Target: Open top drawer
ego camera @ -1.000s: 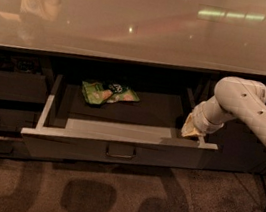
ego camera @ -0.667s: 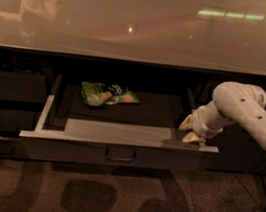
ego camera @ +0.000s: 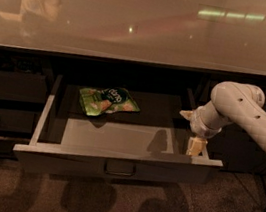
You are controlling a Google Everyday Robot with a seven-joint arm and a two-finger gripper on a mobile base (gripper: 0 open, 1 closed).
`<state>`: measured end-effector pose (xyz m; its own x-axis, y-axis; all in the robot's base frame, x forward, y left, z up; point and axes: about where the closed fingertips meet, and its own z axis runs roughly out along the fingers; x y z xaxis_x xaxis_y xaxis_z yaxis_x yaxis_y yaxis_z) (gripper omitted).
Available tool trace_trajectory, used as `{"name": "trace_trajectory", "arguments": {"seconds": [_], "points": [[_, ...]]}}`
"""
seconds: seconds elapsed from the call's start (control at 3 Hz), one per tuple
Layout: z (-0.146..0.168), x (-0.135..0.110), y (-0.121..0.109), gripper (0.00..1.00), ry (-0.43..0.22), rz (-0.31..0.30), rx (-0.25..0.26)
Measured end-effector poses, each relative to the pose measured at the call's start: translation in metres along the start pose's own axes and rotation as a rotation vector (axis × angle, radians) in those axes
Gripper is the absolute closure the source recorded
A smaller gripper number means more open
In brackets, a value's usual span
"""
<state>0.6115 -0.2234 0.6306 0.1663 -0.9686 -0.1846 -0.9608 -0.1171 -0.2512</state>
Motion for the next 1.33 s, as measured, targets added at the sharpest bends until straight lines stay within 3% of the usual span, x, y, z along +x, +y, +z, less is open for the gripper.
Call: {"name": "trace_trajectory", "arguments": {"seconds": [0.33, 1.0, 1.33], "points": [[-0.017, 0.013, 0.014, 0.0, 0.044, 0.054, 0.056], [-0.016, 0.004, 0.011, 0.0, 0.045, 0.055, 0.058], [-0.012, 0.003, 0.022, 0.0, 0.056, 0.065, 0.053]]}}
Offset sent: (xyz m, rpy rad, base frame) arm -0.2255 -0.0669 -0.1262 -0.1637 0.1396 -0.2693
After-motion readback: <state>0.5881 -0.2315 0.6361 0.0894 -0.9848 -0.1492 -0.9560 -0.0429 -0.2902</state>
